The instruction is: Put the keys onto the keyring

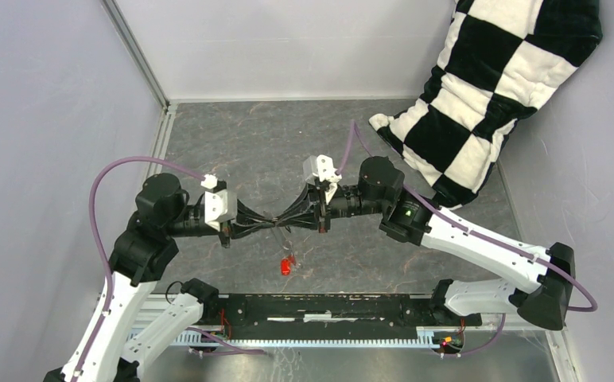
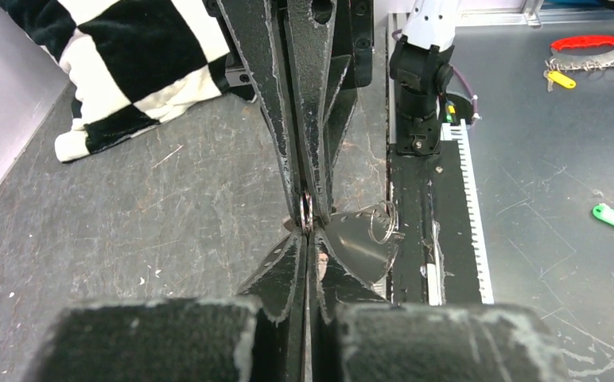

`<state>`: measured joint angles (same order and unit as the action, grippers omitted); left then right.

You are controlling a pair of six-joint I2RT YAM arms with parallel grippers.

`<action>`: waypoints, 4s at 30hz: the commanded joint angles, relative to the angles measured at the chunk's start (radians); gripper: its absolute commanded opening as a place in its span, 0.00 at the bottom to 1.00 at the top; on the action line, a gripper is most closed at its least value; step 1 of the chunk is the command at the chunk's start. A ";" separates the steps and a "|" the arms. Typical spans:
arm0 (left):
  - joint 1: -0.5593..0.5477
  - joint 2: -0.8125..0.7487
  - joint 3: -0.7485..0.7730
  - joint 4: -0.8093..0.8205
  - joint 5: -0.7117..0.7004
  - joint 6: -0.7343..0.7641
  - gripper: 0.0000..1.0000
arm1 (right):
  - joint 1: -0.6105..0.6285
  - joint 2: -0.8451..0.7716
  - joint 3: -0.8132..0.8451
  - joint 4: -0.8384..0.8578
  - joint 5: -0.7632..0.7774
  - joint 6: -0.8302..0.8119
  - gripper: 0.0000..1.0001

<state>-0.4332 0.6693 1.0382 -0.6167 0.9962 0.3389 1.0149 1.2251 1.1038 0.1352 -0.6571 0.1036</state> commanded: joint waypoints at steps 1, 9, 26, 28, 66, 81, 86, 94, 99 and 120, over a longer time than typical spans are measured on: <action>0.000 -0.002 0.022 -0.049 0.018 0.065 0.04 | -0.004 -0.009 0.088 -0.108 0.063 -0.061 0.00; 0.000 0.075 0.095 -0.255 -0.041 0.301 0.41 | -0.003 0.063 0.228 -0.374 0.086 -0.165 0.01; 0.001 0.114 0.128 -0.276 -0.122 0.404 0.52 | -0.004 0.132 0.340 -0.513 0.037 -0.220 0.01; 0.001 0.115 0.124 -0.251 -0.071 0.374 0.51 | 0.000 0.142 0.349 -0.511 0.029 -0.219 0.01; 0.001 0.050 0.024 0.102 -0.052 -0.019 0.02 | -0.010 -0.042 0.140 -0.241 0.182 -0.025 0.66; 0.000 0.003 -0.029 0.261 -0.082 -0.191 0.02 | -0.011 -0.070 0.025 -0.093 0.237 0.071 0.52; 0.001 0.001 -0.032 0.259 -0.077 -0.187 0.02 | -0.011 -0.070 0.001 -0.047 0.214 0.095 0.46; 0.001 -0.003 -0.028 0.248 -0.082 -0.153 0.02 | -0.010 -0.057 -0.001 -0.038 0.164 0.102 0.07; 0.001 -0.009 -0.034 0.242 -0.083 -0.134 0.02 | -0.010 -0.082 -0.006 -0.075 0.181 0.085 0.00; 0.001 -0.010 -0.024 0.274 -0.066 -0.154 0.02 | -0.017 -0.098 -0.132 0.010 0.125 0.191 0.22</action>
<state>-0.4343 0.6731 0.9989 -0.4213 0.9199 0.1925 1.0050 1.1172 0.9840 0.1421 -0.4908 0.2665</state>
